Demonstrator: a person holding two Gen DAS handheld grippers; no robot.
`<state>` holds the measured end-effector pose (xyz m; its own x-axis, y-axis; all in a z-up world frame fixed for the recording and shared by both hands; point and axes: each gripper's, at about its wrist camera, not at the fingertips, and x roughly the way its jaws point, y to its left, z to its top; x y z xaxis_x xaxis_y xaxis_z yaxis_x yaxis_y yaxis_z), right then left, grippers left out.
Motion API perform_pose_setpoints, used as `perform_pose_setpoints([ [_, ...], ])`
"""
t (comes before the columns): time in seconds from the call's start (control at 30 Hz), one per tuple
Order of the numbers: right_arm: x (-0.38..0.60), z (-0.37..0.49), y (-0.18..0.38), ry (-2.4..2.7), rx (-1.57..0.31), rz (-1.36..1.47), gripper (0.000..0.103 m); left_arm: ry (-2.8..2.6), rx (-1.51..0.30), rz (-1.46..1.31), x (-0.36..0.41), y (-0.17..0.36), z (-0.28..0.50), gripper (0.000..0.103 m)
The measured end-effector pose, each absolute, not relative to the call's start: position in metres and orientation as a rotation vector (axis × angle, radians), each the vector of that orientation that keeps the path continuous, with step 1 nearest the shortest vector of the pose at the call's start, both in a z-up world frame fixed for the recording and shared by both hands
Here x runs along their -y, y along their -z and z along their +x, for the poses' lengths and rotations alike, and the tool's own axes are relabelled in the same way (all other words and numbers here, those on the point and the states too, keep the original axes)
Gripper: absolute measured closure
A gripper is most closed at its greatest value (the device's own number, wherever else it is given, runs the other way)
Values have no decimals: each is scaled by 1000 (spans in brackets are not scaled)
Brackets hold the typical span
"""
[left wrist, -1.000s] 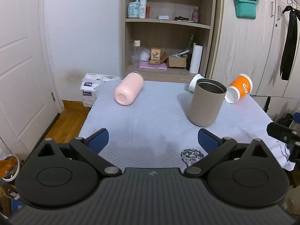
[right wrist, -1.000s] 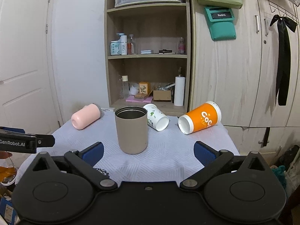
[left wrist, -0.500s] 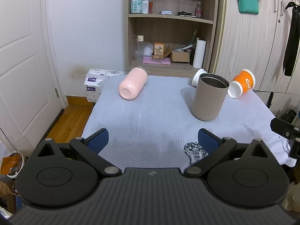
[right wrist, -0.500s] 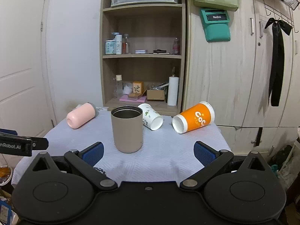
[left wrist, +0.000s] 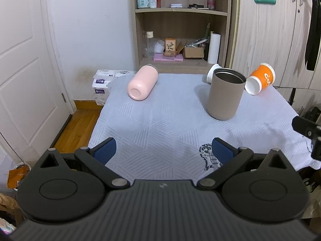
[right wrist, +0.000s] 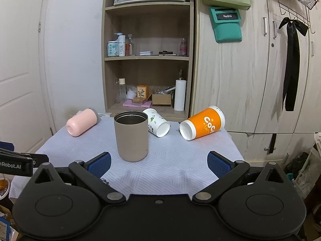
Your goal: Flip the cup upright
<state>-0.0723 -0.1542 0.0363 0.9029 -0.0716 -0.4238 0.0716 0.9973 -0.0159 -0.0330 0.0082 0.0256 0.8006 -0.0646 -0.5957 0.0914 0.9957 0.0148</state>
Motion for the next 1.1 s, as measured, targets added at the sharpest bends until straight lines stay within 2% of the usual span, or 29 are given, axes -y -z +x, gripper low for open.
perform_pose_setpoints([
  [1.1, 153, -74, -36, 107, -451, 8, 0, 43, -615, 46, -13, -28, -37, 0],
])
